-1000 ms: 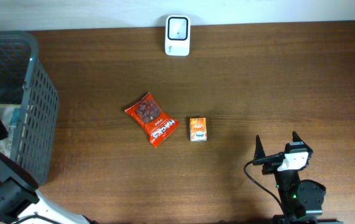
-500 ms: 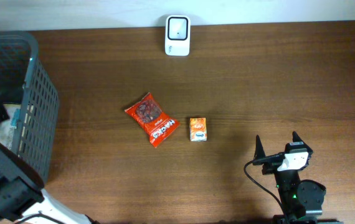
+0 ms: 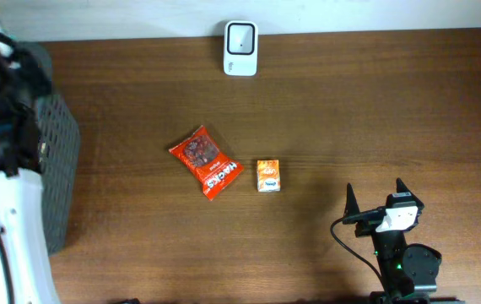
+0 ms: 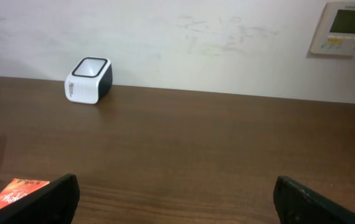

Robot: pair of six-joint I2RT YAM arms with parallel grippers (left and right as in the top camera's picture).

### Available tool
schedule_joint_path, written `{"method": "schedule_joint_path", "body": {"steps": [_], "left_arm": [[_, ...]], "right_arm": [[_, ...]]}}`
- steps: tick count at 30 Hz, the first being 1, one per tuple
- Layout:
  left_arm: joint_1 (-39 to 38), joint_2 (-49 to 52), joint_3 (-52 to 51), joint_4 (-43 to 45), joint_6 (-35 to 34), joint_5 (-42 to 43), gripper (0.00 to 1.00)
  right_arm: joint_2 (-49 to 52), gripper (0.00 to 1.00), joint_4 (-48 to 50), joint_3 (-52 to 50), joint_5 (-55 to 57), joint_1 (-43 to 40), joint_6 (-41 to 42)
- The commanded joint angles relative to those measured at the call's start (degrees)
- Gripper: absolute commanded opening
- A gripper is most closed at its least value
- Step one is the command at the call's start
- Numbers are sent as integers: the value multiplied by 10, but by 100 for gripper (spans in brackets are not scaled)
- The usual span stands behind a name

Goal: Scan the item barcode
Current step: 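Carry the green-white packet out and set it beside the orange box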

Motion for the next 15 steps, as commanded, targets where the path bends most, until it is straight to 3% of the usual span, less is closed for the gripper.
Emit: {"method": "schedule_joint_path", "body": {"steps": [1, 9, 15], "left_arm": [[-83, 11, -8, -84, -106, 98, 0], [-271, 96, -118, -87, -130, 144, 0], [-393, 201, -121, -59, -130, 147, 0]], "right_arm": [[-4, 99, -1, -4, 3, 3, 2], [-4, 99, -1, -4, 3, 3, 2], [-4, 99, -1, -4, 3, 3, 2]]}}
